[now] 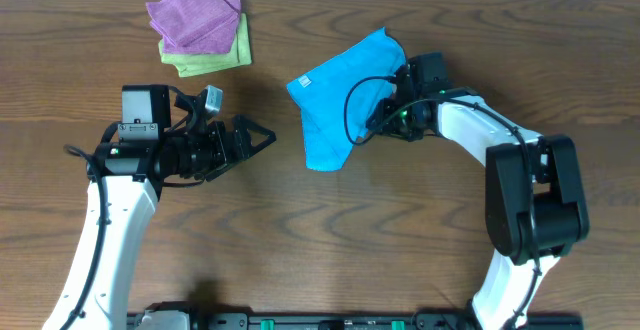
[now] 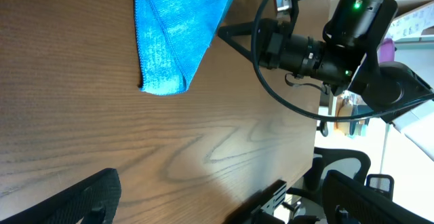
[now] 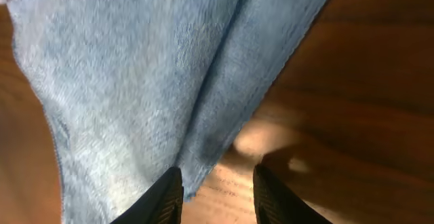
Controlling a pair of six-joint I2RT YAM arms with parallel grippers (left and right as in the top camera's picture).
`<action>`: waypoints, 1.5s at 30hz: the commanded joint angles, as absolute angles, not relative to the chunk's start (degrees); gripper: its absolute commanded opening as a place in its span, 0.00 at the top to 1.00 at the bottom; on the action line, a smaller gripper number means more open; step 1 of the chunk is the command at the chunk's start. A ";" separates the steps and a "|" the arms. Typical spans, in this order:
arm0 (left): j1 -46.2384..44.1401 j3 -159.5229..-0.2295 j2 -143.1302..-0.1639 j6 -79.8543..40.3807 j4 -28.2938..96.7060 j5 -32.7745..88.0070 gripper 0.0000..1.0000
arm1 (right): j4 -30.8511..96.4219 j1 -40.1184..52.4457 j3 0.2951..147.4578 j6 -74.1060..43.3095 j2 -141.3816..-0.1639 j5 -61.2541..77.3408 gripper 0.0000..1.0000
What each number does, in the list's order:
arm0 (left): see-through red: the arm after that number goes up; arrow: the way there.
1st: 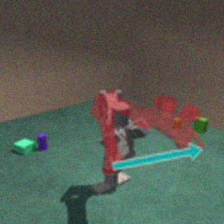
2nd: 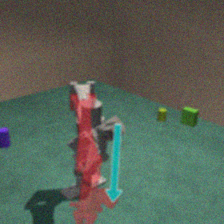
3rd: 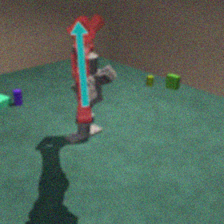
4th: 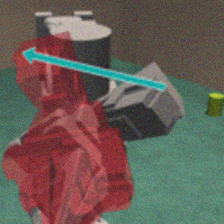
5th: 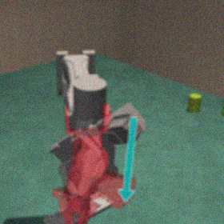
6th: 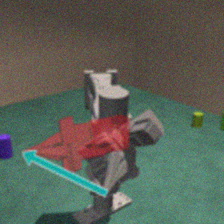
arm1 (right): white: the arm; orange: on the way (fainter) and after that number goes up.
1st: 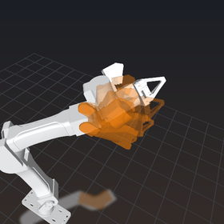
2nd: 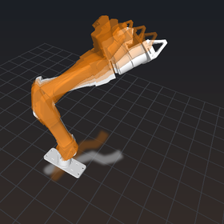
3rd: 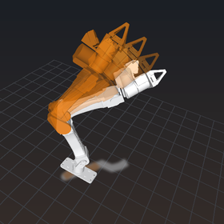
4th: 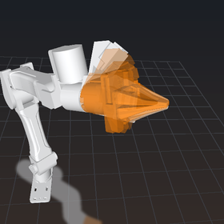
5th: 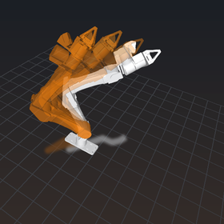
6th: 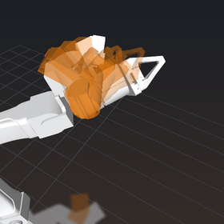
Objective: Fold the cloth
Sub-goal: 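Raise the left arm toward center while right gripper lowers cloth onto table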
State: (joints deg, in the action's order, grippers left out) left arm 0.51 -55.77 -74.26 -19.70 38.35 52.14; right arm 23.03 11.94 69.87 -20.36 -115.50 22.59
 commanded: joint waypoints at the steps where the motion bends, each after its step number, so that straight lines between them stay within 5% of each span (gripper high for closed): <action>1: 0.30 -56.90 -74.52 -19.97 38.26 52.10 0.04 | 23.07 12.12 67.70 -19.18 -119.20 13.21 0.64; 41: 0.30 -56.90 -74.52 -19.97 38.28 52.10 0.05 | 22.31 17.23 67.70 -19.22 -123.04 10.72 0.70; 45: 0.30 -56.90 -74.52 -19.97 38.28 52.10 0.04 | 23.05 17.34 67.70 -19.22 -124.70 10.74 0.84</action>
State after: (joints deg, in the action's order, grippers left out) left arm 0.51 -55.77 -74.26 -19.70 38.33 52.14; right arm 20.32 16.10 71.57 -19.33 -117.10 12.49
